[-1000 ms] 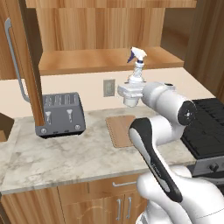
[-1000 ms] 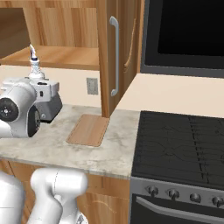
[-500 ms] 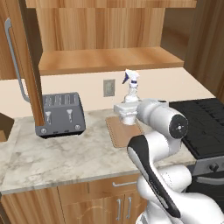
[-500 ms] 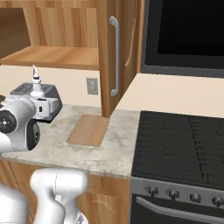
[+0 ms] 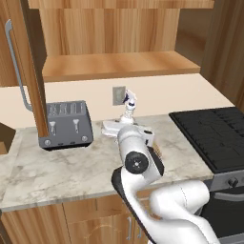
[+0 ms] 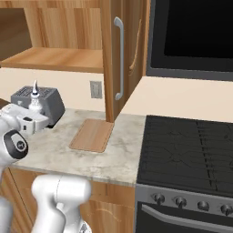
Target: Grab the spray bottle from the cabinet, then place it next to the cutting board for sanitizing. Then grab the dish brush from the countertop next to the sink and place it next to the cutting board.
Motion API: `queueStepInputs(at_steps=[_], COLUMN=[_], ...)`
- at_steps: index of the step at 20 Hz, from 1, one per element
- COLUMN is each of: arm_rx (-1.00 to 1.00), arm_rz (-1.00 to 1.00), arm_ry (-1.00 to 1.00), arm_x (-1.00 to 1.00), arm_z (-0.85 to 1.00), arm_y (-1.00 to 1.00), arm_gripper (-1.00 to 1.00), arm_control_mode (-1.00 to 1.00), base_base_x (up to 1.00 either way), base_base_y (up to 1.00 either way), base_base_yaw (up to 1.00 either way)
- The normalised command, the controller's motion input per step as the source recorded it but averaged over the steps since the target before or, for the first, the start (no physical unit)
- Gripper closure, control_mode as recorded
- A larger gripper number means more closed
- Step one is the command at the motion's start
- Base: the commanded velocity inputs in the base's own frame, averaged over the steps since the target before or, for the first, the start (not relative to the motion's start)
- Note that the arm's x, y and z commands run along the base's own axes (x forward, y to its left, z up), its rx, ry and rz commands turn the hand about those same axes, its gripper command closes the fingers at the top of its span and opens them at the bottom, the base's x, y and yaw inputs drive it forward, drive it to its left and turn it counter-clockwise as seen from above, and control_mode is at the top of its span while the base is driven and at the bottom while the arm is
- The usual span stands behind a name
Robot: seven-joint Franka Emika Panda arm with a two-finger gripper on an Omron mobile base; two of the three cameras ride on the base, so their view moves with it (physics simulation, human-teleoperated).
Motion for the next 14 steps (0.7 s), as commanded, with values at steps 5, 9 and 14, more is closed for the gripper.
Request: queueStepInputs(at_steps=[5,9,14], arm_rx=[0.08,0.05,0.00], arm_rz=[-0.22,0.00,0.03], arm_ry=[0.02,0.13,0.08], arm_x=[0.57,0.32,0.36], arm_z=[-0.39,-0.34,-0.70], arm_y=[0.16,-0.07,-0.09], arm_gripper=[1.00,1.00,1.00], arm_control_mode=[-1.00,-1.00,-1.00], base_base_x=[0.00,0.00,0.00], base_base_y=[0.00,0.00,0.00], base_base_yaw=[0.00,0.00,0.00])
